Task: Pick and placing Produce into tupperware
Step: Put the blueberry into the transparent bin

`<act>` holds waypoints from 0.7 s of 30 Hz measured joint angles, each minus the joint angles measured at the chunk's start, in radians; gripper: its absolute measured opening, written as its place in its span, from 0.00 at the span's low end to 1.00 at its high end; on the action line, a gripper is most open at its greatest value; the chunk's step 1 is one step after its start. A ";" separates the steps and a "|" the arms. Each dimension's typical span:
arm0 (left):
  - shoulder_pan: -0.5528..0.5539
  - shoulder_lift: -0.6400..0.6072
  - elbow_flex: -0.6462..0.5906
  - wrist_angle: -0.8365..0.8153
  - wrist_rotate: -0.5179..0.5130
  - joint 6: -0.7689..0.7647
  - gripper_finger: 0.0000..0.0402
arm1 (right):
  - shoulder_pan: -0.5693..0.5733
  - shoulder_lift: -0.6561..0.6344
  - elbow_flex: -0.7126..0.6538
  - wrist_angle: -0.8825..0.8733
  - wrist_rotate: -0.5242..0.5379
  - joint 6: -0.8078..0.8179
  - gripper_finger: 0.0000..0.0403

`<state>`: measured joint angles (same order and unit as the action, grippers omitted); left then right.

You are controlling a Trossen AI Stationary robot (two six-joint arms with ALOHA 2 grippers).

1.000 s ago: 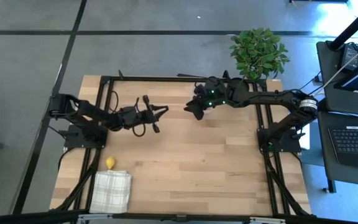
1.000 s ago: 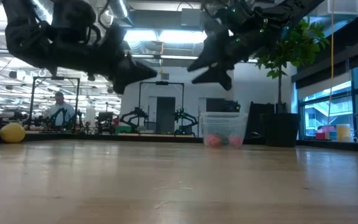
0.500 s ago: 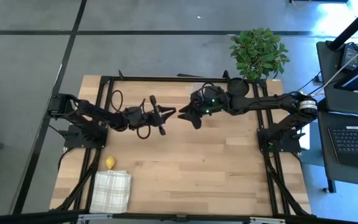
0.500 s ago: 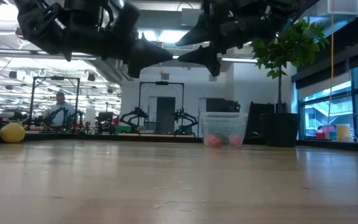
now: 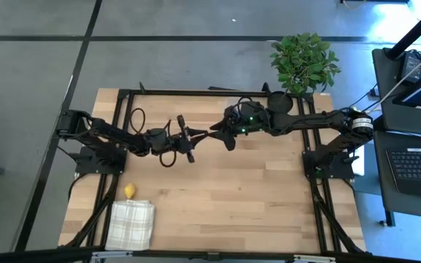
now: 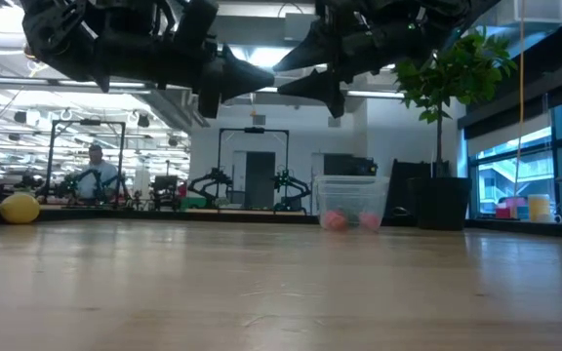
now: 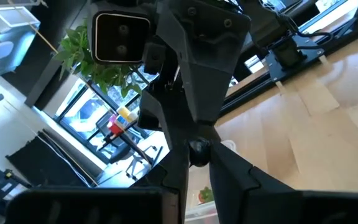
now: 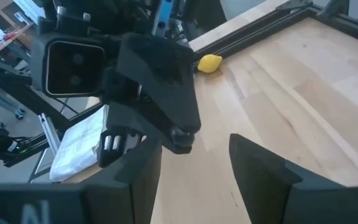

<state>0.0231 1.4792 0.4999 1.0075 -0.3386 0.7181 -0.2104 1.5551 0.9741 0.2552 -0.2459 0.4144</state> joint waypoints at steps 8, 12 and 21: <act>0.000 0.000 0.034 0.002 0.015 0.023 0.12 | 0.012 0.000 0.000 0.027 -0.001 0.000 0.47; 0.000 0.000 0.068 -0.053 0.017 0.027 0.12 | 0.027 0.000 0.000 0.026 -0.003 -0.018 0.47; 0.000 0.000 0.079 -0.115 0.008 0.017 0.12 | 0.031 0.000 0.000 0.024 -0.003 -0.031 0.47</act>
<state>0.0235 1.4788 0.5793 0.8926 -0.3308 0.7353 -0.1799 1.5551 0.9741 0.2793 -0.2485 0.3836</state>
